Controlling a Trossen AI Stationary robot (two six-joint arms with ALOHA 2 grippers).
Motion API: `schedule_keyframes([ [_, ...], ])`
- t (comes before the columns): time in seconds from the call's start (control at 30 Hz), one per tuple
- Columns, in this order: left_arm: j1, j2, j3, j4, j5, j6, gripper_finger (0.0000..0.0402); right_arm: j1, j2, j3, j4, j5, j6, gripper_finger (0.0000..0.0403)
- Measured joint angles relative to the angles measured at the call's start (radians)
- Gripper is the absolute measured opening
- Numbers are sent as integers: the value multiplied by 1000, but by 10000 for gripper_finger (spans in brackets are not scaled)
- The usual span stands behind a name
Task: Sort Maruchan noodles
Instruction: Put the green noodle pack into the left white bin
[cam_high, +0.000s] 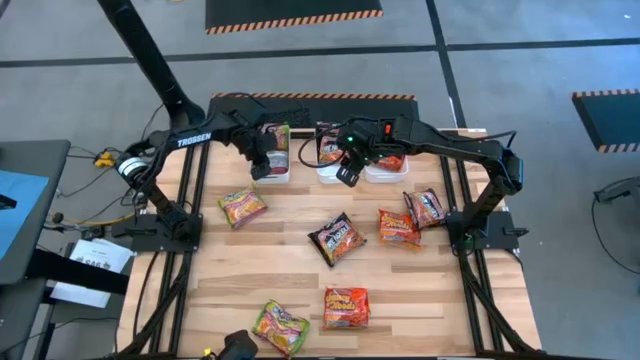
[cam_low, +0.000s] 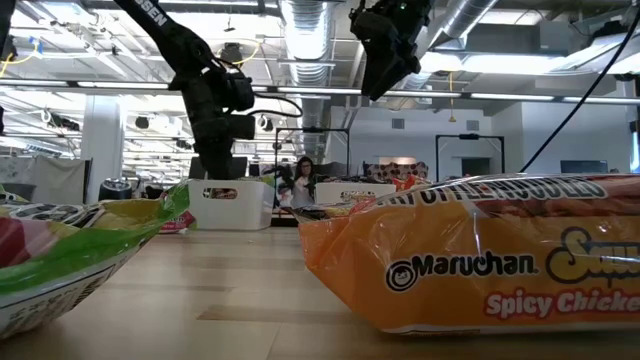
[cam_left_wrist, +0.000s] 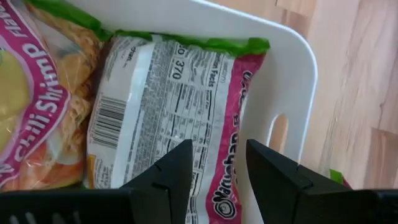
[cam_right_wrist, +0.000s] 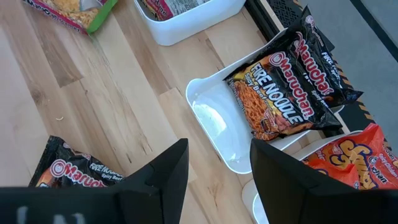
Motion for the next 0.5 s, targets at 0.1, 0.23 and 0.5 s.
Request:
schedule_keyframes([
  [0.1, -7, 21, 0, 7, -14, 2, 135, 0, 0, 0, 0, 0, 0, 196],
  [0.23, -15, 73, 0, 4, -15, -5, 135, 0, 0, 0, 1, 0, 0, 196],
  [0.5, -27, 109, 3, 20, -67, -11, 134, 0, 0, 0, 0, 0, 14, 196],
])
